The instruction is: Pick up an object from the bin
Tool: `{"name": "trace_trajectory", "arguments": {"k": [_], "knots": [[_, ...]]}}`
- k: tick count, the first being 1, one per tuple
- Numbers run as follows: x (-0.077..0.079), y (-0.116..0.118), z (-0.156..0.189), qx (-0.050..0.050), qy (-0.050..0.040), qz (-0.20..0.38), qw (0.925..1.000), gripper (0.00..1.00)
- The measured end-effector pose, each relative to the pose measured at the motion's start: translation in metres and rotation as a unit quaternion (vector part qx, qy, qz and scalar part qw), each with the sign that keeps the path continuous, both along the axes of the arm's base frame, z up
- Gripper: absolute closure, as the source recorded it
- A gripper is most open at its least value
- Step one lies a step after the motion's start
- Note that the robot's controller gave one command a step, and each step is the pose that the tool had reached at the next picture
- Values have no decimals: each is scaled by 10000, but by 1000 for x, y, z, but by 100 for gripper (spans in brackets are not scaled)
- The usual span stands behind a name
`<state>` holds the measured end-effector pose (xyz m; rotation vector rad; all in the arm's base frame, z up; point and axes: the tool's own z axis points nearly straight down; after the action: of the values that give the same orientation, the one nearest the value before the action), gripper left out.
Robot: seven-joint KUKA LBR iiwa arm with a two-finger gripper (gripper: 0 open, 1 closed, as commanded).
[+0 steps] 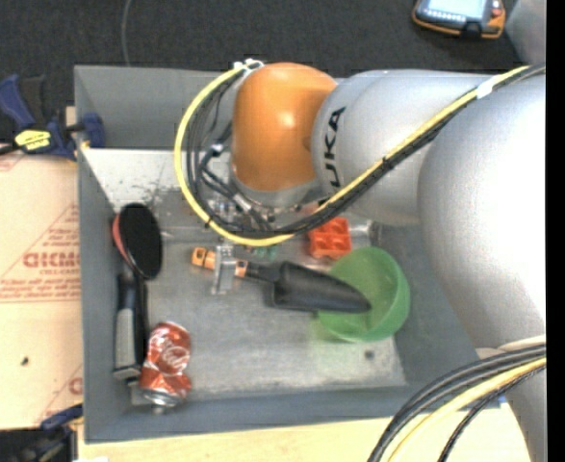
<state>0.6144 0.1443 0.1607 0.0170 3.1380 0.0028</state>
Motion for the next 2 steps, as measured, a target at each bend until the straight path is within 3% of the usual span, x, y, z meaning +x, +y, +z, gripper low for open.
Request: {"name": "trace_trajectory", "arguments": {"k": [1,2], "knots": [[0,0,0,0,0,0,10000,0],[-15,-85,-19,-21,-2,637,9980,0]]}}
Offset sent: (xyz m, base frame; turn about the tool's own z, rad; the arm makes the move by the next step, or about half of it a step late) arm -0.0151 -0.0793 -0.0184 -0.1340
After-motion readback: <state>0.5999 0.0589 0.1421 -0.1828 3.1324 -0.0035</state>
